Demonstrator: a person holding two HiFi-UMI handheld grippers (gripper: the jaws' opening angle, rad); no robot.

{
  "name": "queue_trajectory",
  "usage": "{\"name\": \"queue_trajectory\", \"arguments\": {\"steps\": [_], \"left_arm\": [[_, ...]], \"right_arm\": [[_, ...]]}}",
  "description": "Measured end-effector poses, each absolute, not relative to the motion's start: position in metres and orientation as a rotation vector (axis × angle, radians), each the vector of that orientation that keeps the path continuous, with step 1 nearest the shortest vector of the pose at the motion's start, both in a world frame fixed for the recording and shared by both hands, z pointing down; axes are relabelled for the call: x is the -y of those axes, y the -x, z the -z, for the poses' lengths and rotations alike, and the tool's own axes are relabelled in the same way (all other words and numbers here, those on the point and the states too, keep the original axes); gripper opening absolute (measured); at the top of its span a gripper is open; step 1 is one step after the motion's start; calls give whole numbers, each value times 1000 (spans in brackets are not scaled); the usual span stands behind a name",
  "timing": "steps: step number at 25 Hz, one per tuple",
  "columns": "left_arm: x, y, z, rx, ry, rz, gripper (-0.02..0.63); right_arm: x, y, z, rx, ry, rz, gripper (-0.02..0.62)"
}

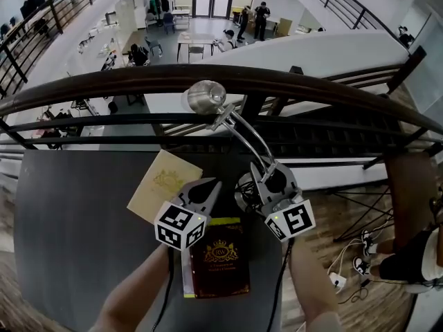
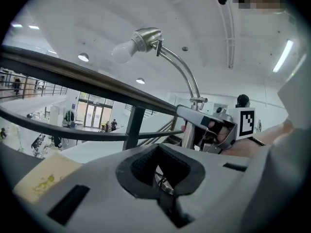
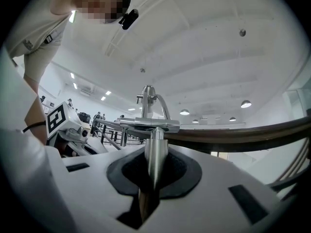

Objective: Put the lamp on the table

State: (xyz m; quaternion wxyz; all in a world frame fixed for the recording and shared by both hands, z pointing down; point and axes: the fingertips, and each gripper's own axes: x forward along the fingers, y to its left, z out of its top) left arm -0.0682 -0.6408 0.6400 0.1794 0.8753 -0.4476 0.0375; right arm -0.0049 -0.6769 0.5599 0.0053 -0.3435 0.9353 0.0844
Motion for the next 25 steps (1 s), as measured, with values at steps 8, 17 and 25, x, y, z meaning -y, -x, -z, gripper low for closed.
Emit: {"name": "queue_trajectory", "arguments": {"steps": [8,17,25], "left_arm": [[638,58,-656,1247,-2455,-109,5],[629,41,-653,1229,-2487,-143,5],[612,22,-642,1220,-2510,-122,5]], "right_arm": [[681,-13,-564,-2866,1109,-208,43],[683,-32,-570,-2854,1205,-170,35],[680,-31,-577,-2911,1259,-175,15]]}}
